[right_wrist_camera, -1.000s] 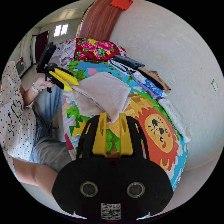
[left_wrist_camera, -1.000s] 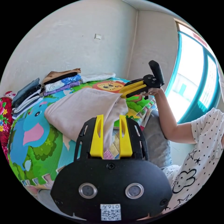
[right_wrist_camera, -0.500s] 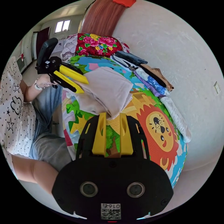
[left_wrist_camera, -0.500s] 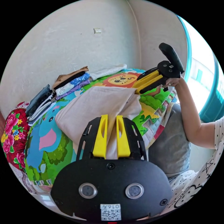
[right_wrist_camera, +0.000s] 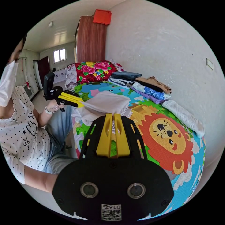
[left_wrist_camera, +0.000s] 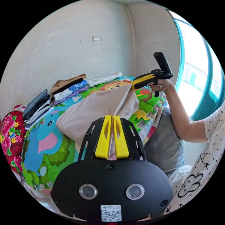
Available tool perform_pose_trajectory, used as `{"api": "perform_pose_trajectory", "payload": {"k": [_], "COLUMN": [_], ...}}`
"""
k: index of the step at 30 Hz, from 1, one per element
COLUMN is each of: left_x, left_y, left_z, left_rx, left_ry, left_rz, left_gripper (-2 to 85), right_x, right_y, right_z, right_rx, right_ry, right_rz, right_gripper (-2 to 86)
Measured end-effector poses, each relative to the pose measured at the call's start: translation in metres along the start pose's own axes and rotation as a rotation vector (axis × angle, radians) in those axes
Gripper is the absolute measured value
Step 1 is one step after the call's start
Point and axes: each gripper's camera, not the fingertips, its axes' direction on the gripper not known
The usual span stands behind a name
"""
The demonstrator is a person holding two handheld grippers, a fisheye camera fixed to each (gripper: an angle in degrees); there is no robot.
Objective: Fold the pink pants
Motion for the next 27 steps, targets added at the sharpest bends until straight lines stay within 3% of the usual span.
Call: {"api": "perform_pose_trajectory", "payload": {"k": [5, 12, 16, 20, 23, 25, 27], "left_x": [-0.028, -0.08, -0.111, -0.161, -0.208, -0.242, -0.288], "left_y": [0.018, 0.044, 0.059, 0.072, 0.063, 0.055, 0.047], "left_z": [0.035, 0.037, 0.023, 0.017, 0.021, 0.029, 0.047], "left_rx": [-0.089, -0.077, -0.023, 0.008, 0.0, -0.007, -0.04], "left_ry": [0.216, 0.503, 0.349, 0.105, -0.118, -0.148, -0.058], "left_rz": [-0.061, -0.109, -0.195, -0.338, -0.335, -0.308, -0.252], "left_gripper": [0.6, 3.9, 4.8, 5.9, 6.8, 7.3, 7.5], "right_x": [0.013, 0.011, 0.006, -0.002, -0.019, -0.038, -0.062], "right_y": [0.001, -0.002, -0.002, -0.004, -0.015, -0.025, -0.039], "right_z": [0.04, 0.043, 0.022, -0.004, -0.004, 0.002, 0.015], "right_rx": [-0.286, -0.3, -0.177, 0.051, 0.11, 0.117, 0.113], "right_ry": [0.053, 0.036, 0.032, 0.003, -0.009, -0.047, -0.1], "right_rz": [0.06, 0.066, 0.071, 0.074, 0.009, -0.075, -0.184], "right_gripper": [0.3, 1.3, 3.2, 4.6, 5.6, 6.6, 8.2]}}
